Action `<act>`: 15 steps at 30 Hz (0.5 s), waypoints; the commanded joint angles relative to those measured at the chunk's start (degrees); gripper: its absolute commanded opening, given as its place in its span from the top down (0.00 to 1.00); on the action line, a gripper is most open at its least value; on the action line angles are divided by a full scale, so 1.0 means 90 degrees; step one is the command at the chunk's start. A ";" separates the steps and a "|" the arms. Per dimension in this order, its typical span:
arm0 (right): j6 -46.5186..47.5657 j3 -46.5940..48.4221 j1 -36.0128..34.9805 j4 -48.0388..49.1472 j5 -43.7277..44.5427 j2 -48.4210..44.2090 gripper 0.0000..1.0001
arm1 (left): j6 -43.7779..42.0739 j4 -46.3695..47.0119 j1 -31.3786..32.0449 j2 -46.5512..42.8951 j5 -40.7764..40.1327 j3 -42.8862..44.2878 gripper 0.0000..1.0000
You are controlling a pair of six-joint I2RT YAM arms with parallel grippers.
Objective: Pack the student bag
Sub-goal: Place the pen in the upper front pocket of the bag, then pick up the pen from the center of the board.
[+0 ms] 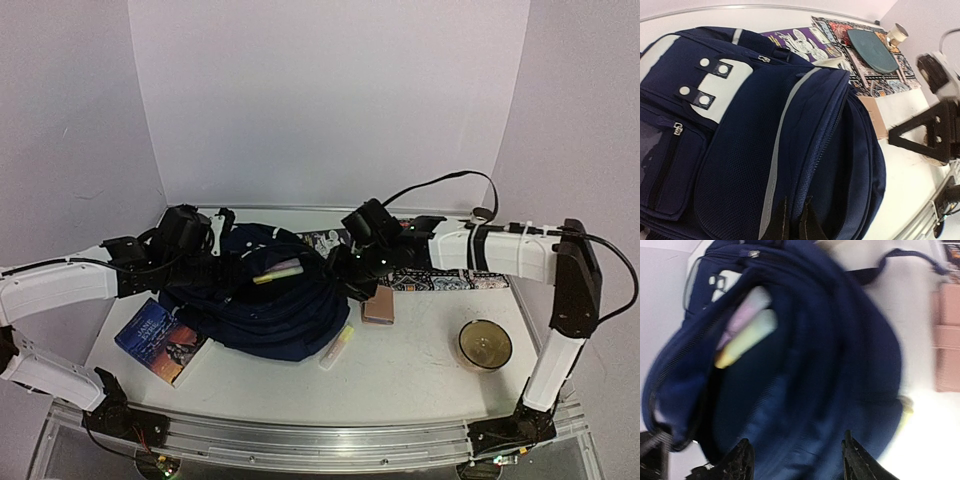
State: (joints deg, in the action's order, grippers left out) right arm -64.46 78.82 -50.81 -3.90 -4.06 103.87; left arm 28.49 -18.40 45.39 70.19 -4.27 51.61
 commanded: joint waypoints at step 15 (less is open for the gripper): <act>-0.0211 -0.0346 -0.0661 -0.1715 0.1254 0.0596 0.39 | -0.0573 -0.0581 -0.0099 -0.0197 -0.1341 0.0701 1.00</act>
State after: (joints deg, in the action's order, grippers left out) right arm -64.85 71.76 -54.68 -15.04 4.41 104.74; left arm 24.00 -24.25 45.27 70.17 -12.66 54.13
